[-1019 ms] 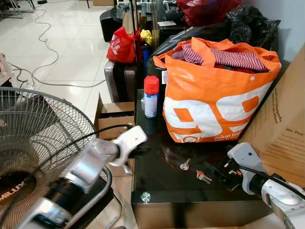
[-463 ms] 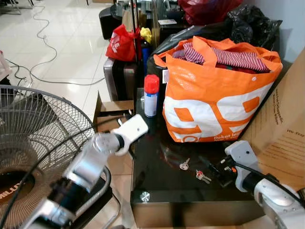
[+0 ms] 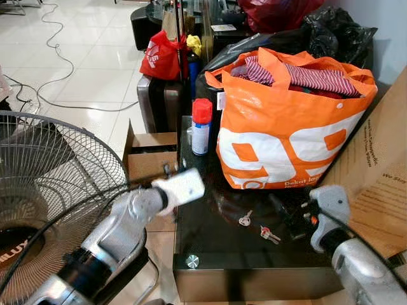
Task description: Hang keys on a hook
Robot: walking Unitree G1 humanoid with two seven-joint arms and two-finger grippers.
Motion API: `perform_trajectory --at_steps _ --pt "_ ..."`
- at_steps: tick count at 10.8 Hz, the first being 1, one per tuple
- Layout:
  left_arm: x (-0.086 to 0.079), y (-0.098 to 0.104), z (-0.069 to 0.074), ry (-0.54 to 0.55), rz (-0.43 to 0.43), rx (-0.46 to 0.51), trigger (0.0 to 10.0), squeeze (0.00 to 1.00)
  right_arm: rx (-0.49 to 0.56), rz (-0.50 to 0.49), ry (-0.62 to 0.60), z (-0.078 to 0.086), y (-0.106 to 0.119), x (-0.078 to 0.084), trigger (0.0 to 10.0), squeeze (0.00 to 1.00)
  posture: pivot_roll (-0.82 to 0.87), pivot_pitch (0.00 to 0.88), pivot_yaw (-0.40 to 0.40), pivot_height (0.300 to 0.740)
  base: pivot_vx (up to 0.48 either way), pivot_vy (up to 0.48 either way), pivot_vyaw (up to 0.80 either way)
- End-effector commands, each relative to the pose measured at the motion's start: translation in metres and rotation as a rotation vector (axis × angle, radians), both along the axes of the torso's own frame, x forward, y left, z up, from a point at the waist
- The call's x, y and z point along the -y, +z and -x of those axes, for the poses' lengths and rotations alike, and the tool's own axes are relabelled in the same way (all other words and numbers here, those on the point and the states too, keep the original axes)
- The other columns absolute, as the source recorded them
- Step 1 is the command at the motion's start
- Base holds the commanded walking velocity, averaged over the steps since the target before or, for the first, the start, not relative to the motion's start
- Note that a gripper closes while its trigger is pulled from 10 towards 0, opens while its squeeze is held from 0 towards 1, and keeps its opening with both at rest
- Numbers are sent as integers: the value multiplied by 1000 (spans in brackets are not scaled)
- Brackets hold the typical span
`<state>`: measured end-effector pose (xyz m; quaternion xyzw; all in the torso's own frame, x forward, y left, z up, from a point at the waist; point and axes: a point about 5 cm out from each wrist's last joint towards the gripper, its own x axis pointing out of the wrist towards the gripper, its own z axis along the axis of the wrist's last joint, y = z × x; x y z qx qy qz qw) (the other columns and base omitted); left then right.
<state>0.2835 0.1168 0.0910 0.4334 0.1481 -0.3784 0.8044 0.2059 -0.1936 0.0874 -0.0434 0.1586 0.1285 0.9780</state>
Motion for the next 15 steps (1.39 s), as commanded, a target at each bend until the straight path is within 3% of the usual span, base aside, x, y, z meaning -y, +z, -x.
perform_trajectory --at_steps 1,3,6,8,9,10,11,12,14,15 --pt "-2 1 0 -29 -61 4 0 0 6 0 -15 -1 1 2 10000 1000 -146 0 -18 740 0 0 0" --pt "-10 0 0 -65 -160 20 0 0 -3 -10 -23 2 1 5 10000 1000 -147 0 -15 740 0 0 0" --pt "-5 1 3 -55 -96 1 0 0 -15 -38 -22 1 0 0 10000 1000 -143 0 -14 740 0 0 -533" --pt "7 4 6 73 239 -90 0 0 -15 -6 -62 3 -1 2 10000 1000 -159 0 6 740 0 0 -800" --pt "9 7 11 150 457 -151 0 0 -26 -6 -56 10 -3 0 10000 1000 -164 0 15 740 0 0 -800" --pt "6 4 15 192 535 -187 10000 0 -29 -8 -51 12 -3 -1 10000 1000 -167 0 22 740 0 0 -800" --pt "1 3 17 242 606 -192 10000 0 -32 -7 -60 13 -3 -1 10000 1000 -168 0 26 740 0 0 -800" --pt "-10 -1 17 317 612 -193 10000 0 -48 3 -102 16 -5 2 10000 1000 -168 0 30 740 0 0 -800" --pt "-21 -15 23 348 462 -158 10000 0 -91 12 -215 20 -13 9 10000 1000 -168 0 32 740 0 0 -800" --pt "-24 -16 23 385 489 -140 10000 0 -87 -1 -263 19 -14 8 10000 1000 -175 0 39 740 0 0 -800"
